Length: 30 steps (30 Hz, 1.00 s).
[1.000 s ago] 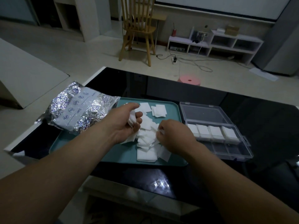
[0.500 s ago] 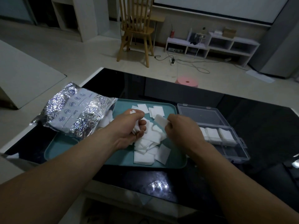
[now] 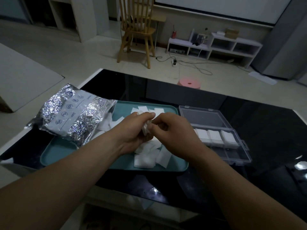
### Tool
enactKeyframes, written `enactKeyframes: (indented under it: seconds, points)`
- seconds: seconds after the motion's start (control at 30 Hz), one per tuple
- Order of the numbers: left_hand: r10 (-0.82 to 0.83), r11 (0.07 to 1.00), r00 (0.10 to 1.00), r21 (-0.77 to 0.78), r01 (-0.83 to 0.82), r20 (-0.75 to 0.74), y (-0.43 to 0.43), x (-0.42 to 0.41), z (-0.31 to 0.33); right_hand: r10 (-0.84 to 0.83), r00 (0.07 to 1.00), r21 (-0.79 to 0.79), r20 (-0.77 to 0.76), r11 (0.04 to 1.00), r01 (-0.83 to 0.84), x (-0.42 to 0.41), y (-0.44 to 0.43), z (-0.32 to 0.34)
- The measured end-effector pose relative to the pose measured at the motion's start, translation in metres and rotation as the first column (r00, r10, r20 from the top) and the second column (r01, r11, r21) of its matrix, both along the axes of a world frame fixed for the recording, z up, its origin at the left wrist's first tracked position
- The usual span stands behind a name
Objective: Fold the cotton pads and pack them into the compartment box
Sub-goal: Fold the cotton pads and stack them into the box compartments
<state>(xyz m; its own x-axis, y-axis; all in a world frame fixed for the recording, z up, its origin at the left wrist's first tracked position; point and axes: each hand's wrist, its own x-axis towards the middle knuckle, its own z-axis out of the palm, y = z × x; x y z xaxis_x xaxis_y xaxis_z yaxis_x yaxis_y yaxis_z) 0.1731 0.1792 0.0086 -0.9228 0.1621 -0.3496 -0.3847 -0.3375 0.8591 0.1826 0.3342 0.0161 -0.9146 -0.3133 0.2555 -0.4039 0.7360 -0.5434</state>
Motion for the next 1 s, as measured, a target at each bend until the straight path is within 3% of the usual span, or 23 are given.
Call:
enactKeyframes:
  seconds: [0.1,0.23,0.4,0.77,1.0]
  points:
    - [-0.065,0.998,0.996,-0.001,0.066,0.064,-0.005,0.0,-0.001,0.093,0.995,-0.089,0.025,0.992,-0.09,0.002,0.004,0.004]
    - [-0.248,0.955,0.969,0.171,0.241,0.019,-0.002,0.005,0.001,0.201,0.948,-0.287,0.246,0.949,-0.127,0.001,0.002,0.004]
    - [-0.235,0.953,0.972,0.201,0.226,0.019,-0.007,0.007,0.005,0.287,0.91,-0.43,0.299,0.892,-0.14,0.002,0.003,0.011]
    - [-0.262,0.952,0.963,0.18,0.249,0.054,-0.001,0.01,0.004,0.217,0.939,-0.324,0.268,0.938,-0.124,0.011,0.002,0.008]
    - [-0.299,0.914,0.95,0.315,0.257,0.091,-0.002,0.008,-0.002,0.175,0.959,-0.248,0.224,0.962,-0.118,0.015,0.002,0.009]
